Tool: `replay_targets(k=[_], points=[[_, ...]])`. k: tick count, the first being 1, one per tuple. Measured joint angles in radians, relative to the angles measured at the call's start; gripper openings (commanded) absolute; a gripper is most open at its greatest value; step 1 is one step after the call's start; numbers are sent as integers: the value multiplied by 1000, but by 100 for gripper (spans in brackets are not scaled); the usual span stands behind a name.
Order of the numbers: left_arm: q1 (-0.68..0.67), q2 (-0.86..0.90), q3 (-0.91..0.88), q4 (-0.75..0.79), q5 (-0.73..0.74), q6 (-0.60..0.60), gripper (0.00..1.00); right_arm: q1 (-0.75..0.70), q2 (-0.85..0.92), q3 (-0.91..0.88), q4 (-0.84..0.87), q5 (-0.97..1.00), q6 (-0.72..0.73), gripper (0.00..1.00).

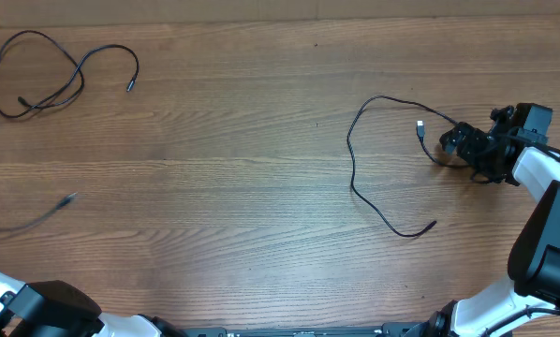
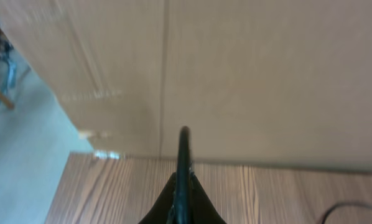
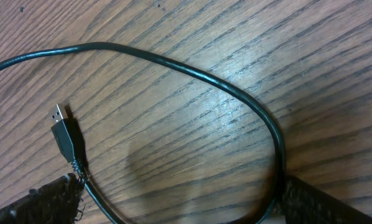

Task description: Untangle cables

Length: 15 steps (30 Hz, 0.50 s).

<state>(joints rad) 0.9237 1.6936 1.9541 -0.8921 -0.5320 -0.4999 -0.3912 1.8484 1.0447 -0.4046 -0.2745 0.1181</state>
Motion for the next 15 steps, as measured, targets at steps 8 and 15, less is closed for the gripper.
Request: replay_targets(k=[8,15], points=[[-1,35,13,-35,92,37,4,0,0,0,0,0,0,100],[-13,239,18,-165,315,36,4,0,0,0,0,0,0,100]])
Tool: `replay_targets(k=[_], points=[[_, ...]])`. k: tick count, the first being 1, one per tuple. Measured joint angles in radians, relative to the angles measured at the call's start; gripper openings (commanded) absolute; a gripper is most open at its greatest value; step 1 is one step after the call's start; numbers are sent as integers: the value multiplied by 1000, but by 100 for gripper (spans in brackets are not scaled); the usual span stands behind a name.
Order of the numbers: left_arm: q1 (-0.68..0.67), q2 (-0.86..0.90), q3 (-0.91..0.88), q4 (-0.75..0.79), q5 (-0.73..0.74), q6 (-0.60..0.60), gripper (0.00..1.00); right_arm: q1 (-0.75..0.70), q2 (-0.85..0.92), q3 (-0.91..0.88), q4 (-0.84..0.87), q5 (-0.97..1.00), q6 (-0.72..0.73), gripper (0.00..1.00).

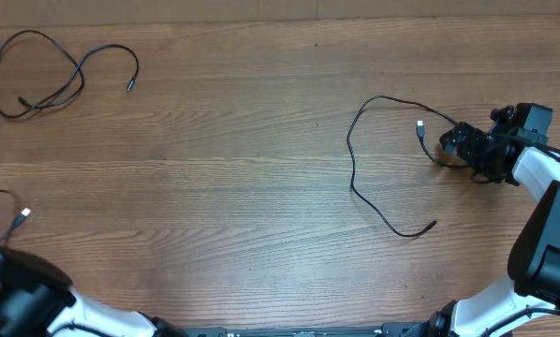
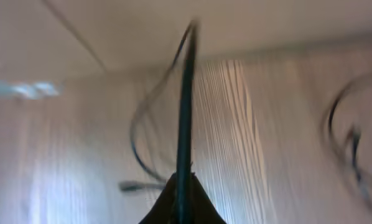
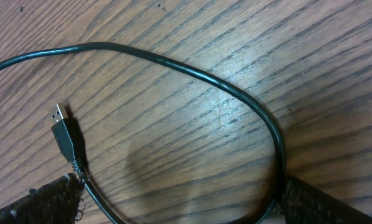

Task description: Untangle cables

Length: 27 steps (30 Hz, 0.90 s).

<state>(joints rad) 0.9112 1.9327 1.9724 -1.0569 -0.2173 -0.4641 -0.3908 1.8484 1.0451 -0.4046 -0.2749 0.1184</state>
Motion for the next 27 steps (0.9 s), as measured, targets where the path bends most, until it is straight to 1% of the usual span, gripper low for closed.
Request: replay_targets(k=[3,8,13,14,24,25,26,27], points=[[-27,106,-1,-89,102,-8,4,0,0,0,0,0,0,100],[-72,161,-5,-182,233,-12,5,0,0,0,0,-1,-1,100],[-106,165,-77,-193,339,-15,4,0,0,0,0,-2,0,100],[-113,165,-118,-188,356,-15,4,0,0,0,0,-2,0,100],[-115,174,-378,-125,344,-15,4,0,0,0,0,-2,-1,100],[-115,174,-391,-124,343,-15,7,0,0,0,-1,-2,-1,100],[-115,174,-399,-125,341,-15,18,0,0,0,0,-2,-1,100],[-115,174,-406,-128,338,-15,37,0,0,0,-1,-2,0,100]])
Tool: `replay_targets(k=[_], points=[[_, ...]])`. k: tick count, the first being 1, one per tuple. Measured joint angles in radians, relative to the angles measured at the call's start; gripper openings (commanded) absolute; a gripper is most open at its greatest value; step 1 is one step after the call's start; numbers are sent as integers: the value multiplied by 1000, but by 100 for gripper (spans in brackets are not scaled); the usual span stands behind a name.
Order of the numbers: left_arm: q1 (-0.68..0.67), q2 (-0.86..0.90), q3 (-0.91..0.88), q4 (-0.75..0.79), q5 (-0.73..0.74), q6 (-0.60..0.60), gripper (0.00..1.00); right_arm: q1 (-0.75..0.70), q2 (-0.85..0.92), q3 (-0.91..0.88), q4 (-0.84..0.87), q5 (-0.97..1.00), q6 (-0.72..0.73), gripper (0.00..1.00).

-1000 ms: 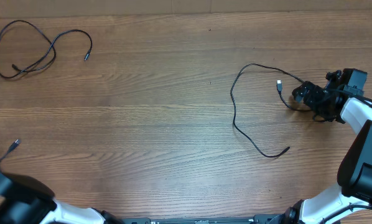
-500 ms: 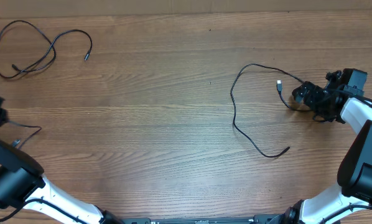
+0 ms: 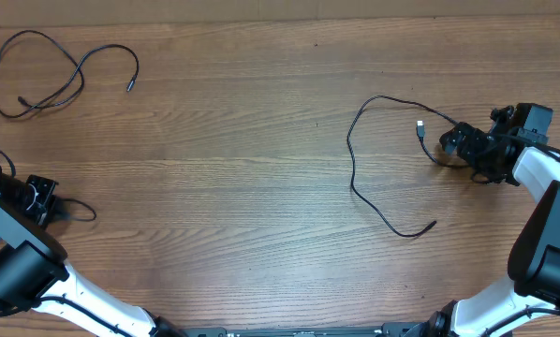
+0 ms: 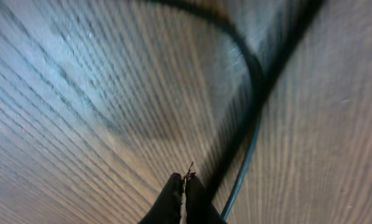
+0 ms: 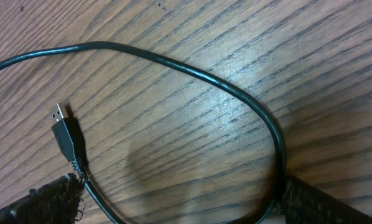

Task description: Untangle cables

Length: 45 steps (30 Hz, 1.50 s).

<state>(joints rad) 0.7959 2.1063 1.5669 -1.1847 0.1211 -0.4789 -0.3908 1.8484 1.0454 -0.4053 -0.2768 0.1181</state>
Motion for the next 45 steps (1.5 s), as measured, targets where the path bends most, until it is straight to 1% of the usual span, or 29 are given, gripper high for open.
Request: replay_targets(k=[1,2,4,5,11,16,18,22,25,28,30,33,36,38,41,44,45], points=[[0,0,-3,-1,-4,-2,52,0,0,0,0,0,0,100],[0,0,-3,-5,-8,8,72,0,0,0,0,0,0,100],[0,0,-3,-5,-13,12,96,0,0,0,1,0,0,100],[0,0,-3,-14,-20,15,99,0,0,0,0,0,0,100],[0,0,56,-106,-35,16,99,0,0,0,0,0,0,100],[0,4,214,-223,-50,16,100,0,0,0,1,0,0,100],[0,2,328,-276,-51,15,100,0,0,0,0,0,0,100],[-3,-2,425,-344,-47,14,100,0,0,0,0,-1,0,100],[-14,-34,485,-345,-3,13,100,0,0,0,0,0,0,100],[-53,-84,495,-345,70,11,100,0,0,0,0,0,0,100],[-103,-107,497,-344,118,11,100,0,0,0,0,0,0,100],[-210,-119,502,-320,187,10,100,0,0,0,0,0,0,100],[-365,-119,502,-259,229,-2,100,0,0,0,0,-1,0,100],[-473,-119,502,-188,244,-13,100,0,0,0,0,0,0,100],[-659,-119,502,-40,234,-19,100,0,0,0,1,-1,0,100],[-843,-118,502,102,168,-14,100,0,0,0,0,0,0,100],[-930,-118,502,156,130,-6,100,0,0,0,0,-1,0,100]])
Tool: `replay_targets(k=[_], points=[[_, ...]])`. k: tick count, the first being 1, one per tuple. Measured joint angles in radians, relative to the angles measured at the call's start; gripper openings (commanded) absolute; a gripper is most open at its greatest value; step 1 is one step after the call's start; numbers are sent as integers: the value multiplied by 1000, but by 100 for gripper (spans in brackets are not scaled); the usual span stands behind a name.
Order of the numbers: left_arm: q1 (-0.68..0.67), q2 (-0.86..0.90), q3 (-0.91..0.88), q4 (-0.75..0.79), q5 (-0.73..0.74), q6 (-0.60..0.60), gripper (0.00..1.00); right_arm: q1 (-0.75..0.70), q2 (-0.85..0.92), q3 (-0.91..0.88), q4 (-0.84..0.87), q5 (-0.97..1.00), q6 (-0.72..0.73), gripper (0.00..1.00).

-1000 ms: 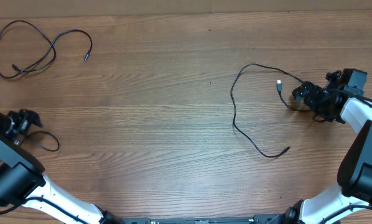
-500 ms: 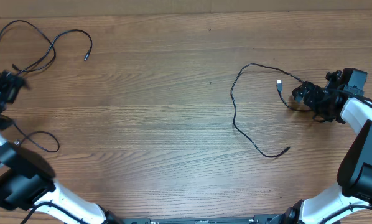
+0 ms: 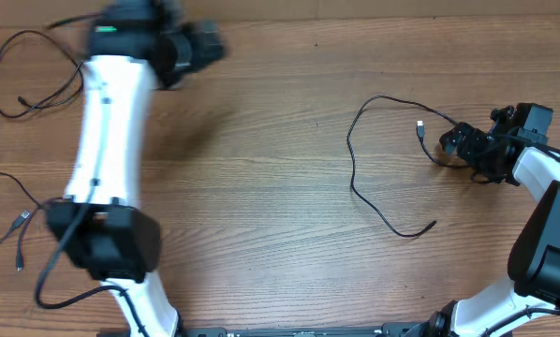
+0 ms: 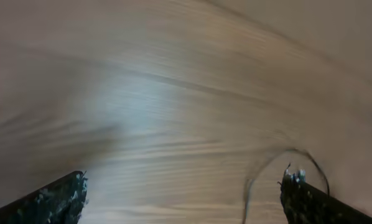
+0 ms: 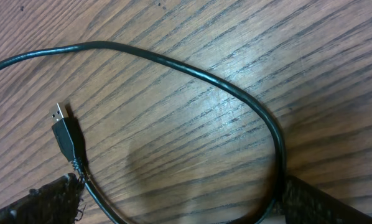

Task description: Untangle cables

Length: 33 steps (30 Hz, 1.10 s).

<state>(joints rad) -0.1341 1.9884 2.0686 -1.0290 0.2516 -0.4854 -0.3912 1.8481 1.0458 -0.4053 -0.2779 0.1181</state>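
Observation:
Three black cables lie apart on the wooden table [image 3: 261, 206]. One looped cable [image 3: 36, 70] is at the far left back. A second cable [image 3: 8, 211] lies at the left edge, its plugs loose. A third cable [image 3: 353, 159] is at the right, its USB plug [image 5: 65, 134] beside my right gripper [image 5: 180, 193]. That gripper stands open low on the table, and a loop of the cable [image 5: 236, 93] lies between its fingers. My left gripper [image 3: 200, 47], blurred, hangs open and empty over the back left of the table [image 4: 183, 186].
A cardboard wall runs along the table's back edge [image 3: 374, 9]. My left arm [image 3: 107, 140] stretches from the front left up across the left part of the table. The right arm's white link [image 3: 542, 173] sits at the right edge.
My left gripper was shut low at the table's left edge on a cable. Now it is open and empty at the back left, and that cable lies at the left edge. The right arm has not moved.
My left gripper held a cable, shut, off the front left corner, one end trailing on the table. Then the end lay nearer the edge. Then the gripper was down at the left edge. Now the cable lies there, let go. The right gripper stayed open throughout.

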Motion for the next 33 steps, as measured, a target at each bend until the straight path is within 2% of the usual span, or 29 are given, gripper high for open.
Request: replay_targets(k=[6,12,19,26,27,30,32,33], points=[[-270,40,3,232,-156,135,100,0,0,0,0,0,0,100],[-446,199,4,367,-252,233,100,0,0,0,0,0,0,100],[-506,401,3,477,-241,321,100,0,0,0,0,0,-1,100],[-531,482,3,524,-233,374,97,0,0,0,0,0,-1,100],[-533,488,3,526,-233,375,95,0,0,0,0,0,0,100],[-534,500,3,531,-230,383,73,0,0,0,0,0,0,100],[-534,503,3,531,-224,388,71,0,0,0,0,0,0,100],[-534,503,3,531,-218,386,74,0,0,0,1,0,-1,100]])
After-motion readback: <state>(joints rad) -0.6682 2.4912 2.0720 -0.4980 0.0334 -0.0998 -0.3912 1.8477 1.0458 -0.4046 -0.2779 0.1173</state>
